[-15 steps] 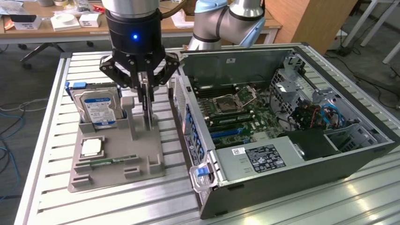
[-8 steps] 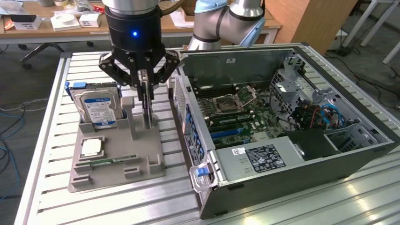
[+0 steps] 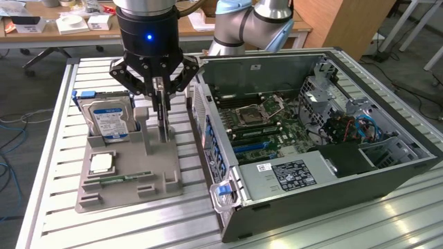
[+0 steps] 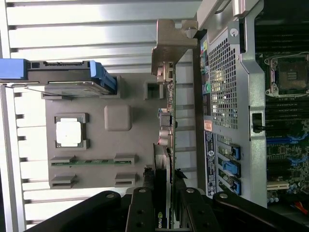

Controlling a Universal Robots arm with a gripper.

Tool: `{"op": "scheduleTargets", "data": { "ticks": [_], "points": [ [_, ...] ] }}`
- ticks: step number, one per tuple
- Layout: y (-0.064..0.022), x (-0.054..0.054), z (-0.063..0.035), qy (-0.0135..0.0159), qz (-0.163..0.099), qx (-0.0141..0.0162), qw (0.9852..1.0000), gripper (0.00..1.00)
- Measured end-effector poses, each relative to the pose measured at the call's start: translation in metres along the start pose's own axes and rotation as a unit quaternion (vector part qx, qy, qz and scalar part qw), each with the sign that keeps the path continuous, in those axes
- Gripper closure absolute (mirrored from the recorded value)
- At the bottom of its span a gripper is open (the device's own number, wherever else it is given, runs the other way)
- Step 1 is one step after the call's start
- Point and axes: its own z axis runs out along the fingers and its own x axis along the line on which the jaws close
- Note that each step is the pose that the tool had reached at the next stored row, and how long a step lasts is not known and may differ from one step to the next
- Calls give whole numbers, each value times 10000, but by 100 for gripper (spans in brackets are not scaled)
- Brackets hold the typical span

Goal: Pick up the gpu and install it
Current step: 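Pick up the gpu and move the gpu toward the slot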

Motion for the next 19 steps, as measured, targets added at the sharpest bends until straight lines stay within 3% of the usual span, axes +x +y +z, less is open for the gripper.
{"op": "scheduleTargets", "data": {
  "ticks": [9, 19],
  "points": [
    [0, 0, -16, 1, 0, 1, 10000, 74],
    [8, -8, -240, -11, 1, -30, 10000, 74]
  ]
}}
